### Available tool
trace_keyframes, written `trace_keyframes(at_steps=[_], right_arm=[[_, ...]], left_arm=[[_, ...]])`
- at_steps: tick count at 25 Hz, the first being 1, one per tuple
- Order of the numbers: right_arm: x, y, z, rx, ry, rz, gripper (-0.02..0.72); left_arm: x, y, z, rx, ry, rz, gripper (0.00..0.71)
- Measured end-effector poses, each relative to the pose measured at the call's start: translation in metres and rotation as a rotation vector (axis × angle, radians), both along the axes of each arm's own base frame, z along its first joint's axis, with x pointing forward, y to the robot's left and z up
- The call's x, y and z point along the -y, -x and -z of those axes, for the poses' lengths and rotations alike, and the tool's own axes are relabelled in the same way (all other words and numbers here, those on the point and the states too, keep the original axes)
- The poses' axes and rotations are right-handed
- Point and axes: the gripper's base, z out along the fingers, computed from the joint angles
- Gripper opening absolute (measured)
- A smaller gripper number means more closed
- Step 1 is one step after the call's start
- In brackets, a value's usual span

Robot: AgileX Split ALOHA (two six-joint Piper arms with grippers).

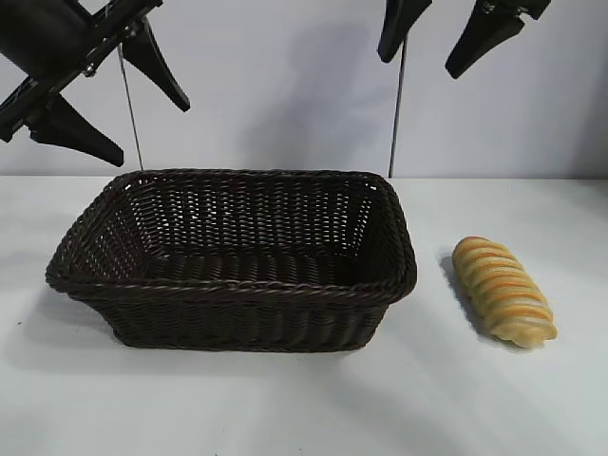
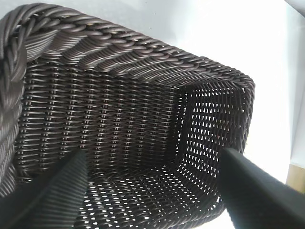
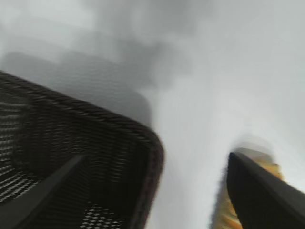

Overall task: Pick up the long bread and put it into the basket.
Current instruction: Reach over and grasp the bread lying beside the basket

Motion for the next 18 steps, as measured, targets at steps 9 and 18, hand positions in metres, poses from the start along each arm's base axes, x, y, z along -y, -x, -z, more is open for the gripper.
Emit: trace_keyframes(at_steps=[9, 18], right_arm=[[0.015, 0.007, 0.048, -0.162, 0.043, 0.031, 0.572], [0.017, 0.027, 0.1, -0.349, 0.063, 0.041, 0.572]], left_arm=[[-0.001, 0.0, 0.001, 0.003, -0.024, 0.01, 0.55], [-0.002, 0.002, 0.002, -0.005, -0.037, 0.024, 0.55]])
